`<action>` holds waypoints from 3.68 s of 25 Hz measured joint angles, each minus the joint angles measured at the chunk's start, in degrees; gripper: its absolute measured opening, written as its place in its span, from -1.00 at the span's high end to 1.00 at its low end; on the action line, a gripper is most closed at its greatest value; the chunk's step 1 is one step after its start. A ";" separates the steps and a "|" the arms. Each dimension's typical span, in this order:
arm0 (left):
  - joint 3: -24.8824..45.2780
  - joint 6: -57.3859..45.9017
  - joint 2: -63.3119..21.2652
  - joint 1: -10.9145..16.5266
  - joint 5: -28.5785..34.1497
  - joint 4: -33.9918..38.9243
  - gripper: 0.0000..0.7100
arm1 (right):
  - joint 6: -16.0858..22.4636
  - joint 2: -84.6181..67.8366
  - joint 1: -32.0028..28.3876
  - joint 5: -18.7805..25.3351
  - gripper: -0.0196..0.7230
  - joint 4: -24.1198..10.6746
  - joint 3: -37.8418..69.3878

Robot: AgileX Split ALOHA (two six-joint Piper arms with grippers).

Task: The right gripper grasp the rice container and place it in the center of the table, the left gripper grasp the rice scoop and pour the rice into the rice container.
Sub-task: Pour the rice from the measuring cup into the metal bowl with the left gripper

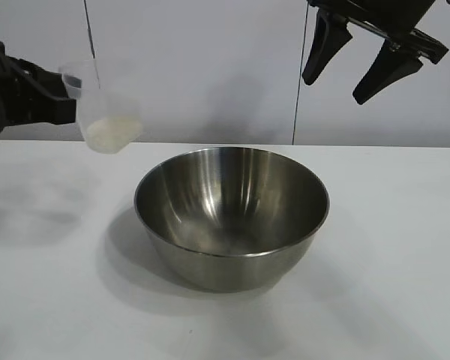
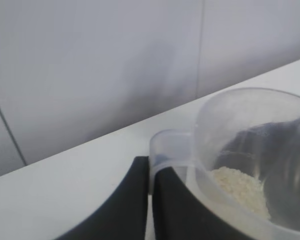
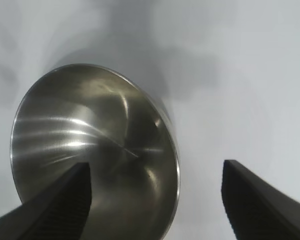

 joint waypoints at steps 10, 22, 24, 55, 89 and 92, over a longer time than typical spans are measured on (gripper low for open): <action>-6.14 3.97 1.15 -8.09 5.85 4.60 0.97 | 0.00 0.00 0.00 -0.11 -0.41 0.00 0.00; -15.58 33.33 5.49 -10.30 19.56 2.74 0.97 | 0.00 0.00 0.00 -0.39 -0.41 0.00 0.00; -17.55 40.54 5.49 -12.34 23.38 0.47 0.97 | 0.00 0.00 0.00 -0.39 -0.41 0.00 0.00; -20.33 112.32 10.29 -21.21 11.67 -24.23 0.97 | -0.05 0.00 0.00 -0.54 -0.41 0.46 0.00; -20.33 147.52 14.19 -24.11 0.38 -37.86 0.98 | -0.16 0.00 0.00 -1.76 -0.41 0.60 0.00; -20.33 146.00 14.19 -24.11 0.58 -42.38 0.98 | -0.16 0.00 0.00 -1.76 -0.41 0.60 0.00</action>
